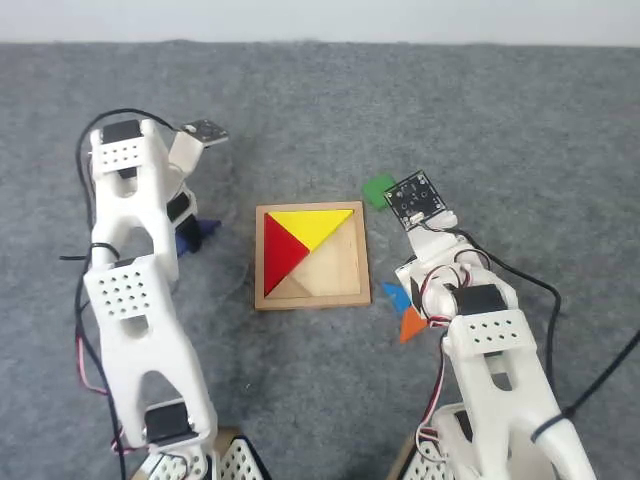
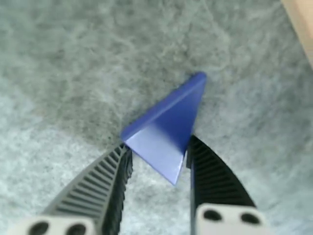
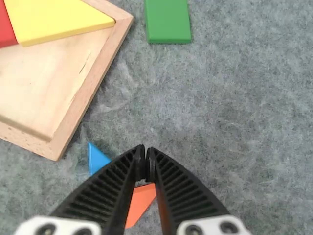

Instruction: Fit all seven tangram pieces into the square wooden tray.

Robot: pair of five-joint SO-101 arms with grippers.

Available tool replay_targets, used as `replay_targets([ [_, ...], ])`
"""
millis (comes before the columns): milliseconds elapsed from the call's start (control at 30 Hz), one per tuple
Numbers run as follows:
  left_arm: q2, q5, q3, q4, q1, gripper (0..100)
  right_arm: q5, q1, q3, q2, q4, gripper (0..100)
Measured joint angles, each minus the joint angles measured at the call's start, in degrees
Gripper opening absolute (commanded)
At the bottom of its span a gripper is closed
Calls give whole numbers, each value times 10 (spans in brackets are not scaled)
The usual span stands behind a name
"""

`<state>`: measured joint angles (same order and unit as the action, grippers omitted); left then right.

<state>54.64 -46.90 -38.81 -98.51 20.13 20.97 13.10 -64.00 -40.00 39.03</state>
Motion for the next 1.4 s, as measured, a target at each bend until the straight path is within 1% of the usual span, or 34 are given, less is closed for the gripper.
replay_targets([
  [267,0,-11,-1,-1,0,168,0,0,0,0,0,17],
  [400,2,-12,-23,-3,0,297,0,0,0,0,0,17],
  [467,7,-12,-47,-3,0,318,0,0,0,0,0,17],
  [600,46,-15,-100,-2,-14,316,0,0,0,0,0,17],
  [700,69,-38,-136,-4,-19,316,0,0,0,0,0,17],
  [767,75,-40,-150,-4,-20,316,0,0,0,0,0,17],
  [833,76,-42,-154,-5,-20,314,1,-6,0,0,0,17],
  [1000,84,-44,-159,-6,-18,271,0,-11,0,0,0,17],
  [1200,83,-45,-152,-6,-13,265,0,-11,0,0,0,17],
  [1400,82,-35,-149,-6,-11,212,0,-11,0,0,0,17],
])
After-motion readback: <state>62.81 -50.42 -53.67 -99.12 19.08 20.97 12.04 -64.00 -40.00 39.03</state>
